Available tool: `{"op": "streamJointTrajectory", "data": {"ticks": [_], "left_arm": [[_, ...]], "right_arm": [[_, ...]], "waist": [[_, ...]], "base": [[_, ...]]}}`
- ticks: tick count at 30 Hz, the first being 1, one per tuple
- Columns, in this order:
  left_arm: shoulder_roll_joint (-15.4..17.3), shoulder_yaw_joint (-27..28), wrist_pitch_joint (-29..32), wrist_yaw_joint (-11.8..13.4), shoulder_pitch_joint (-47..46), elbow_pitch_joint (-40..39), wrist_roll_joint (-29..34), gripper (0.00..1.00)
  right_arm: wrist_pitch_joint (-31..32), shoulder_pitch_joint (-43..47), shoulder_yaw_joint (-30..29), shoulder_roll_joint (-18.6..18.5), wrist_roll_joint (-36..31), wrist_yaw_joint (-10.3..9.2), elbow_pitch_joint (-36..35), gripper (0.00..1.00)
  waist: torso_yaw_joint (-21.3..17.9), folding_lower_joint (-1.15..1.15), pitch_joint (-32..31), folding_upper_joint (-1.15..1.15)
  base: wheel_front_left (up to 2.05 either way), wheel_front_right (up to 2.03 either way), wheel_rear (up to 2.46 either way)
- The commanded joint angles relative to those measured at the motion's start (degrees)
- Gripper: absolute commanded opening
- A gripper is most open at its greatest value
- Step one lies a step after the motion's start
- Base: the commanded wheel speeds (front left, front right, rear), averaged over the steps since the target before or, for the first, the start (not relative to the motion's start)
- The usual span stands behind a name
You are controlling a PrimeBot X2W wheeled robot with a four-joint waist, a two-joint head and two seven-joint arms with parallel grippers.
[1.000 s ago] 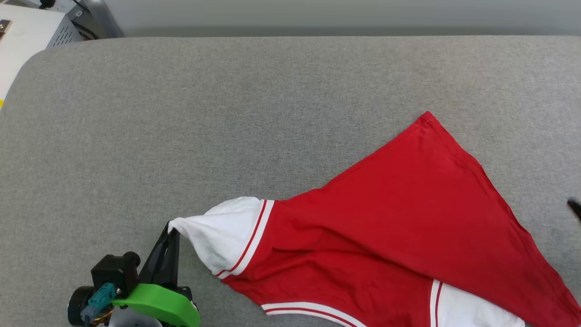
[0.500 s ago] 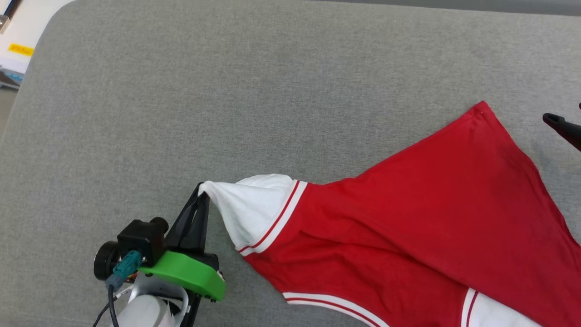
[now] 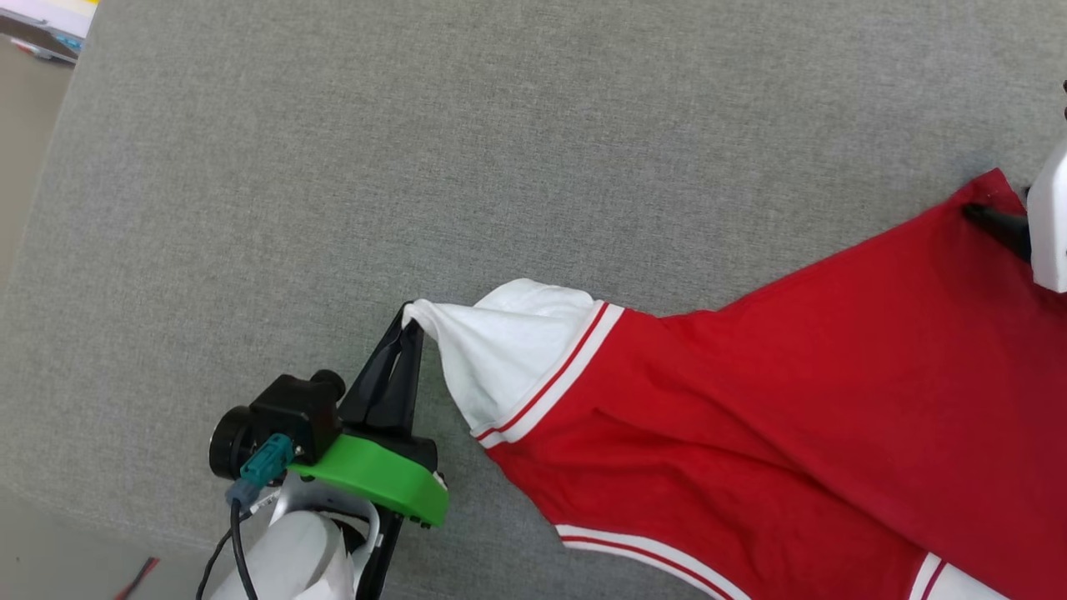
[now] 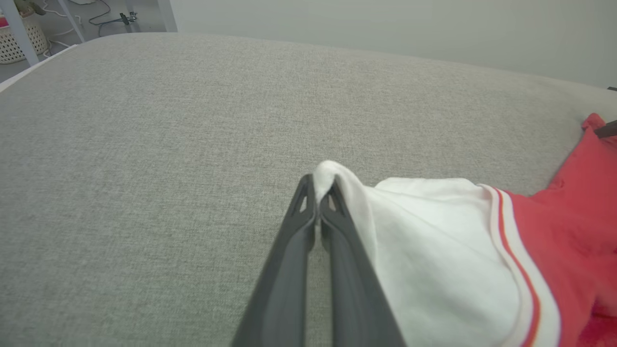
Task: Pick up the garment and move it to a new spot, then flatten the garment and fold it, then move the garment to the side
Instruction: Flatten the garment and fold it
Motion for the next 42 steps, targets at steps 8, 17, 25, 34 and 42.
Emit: {"op": "streamJointTrajectory", "data": {"ticks": [8, 17, 25, 34, 42], "left_arm": [[-0.9, -0.2, -0.7, -1.0, -1.7, 2.6, 0.2, 0.0], [0.9, 0.3, -0.9, -1.3, -1.8, 3.3, 1.0, 0.0], [4.0, 2.4, 0.5, -1.9, -6.7, 0.6, 1.3, 0.0], [7.9, 4.8, 5.4, -3.7, -20.5, -3.7, 3.1, 0.0], [8.7, 5.6, 9.2, -6.8, -35.9, -2.9, 4.0, 0.0]], "right_arm": [[-2.1, 2.8, 8.6, -1.1, 3.0, -0.04, 3.2, 0.0], [-19.9, -1.0, 7.9, -2.3, 5.5, -0.04, 1.0, 0.0], [-32.1, 0.3, 7.1, -5.8, 8.0, -0.04, -5.2, 0.0], [-40.5, 1.0, 1.7, -7.1, 6.2, -0.04, -12.8, 0.0], [-40.7, -0.3, -6.5, -4.4, 2.2, -0.04, -16.5, 0.0]], "waist": [[0.5, 0.0, 0.2, 0.0], [-2.6, 0.0, -5.8, 0.0], [-6.0, 0.0, -11.7, 0.0], [-10.0, 0.0, -14.2, 0.0], [-12.4, 0.0, -12.7, 0.0]], "base": [[0.0, 0.0, 0.0], [0.0, 0.0, 0.0], [0.0, 0.0, 0.0], [0.0, 0.0, 0.0], [0.0, 0.0, 0.0]]}}
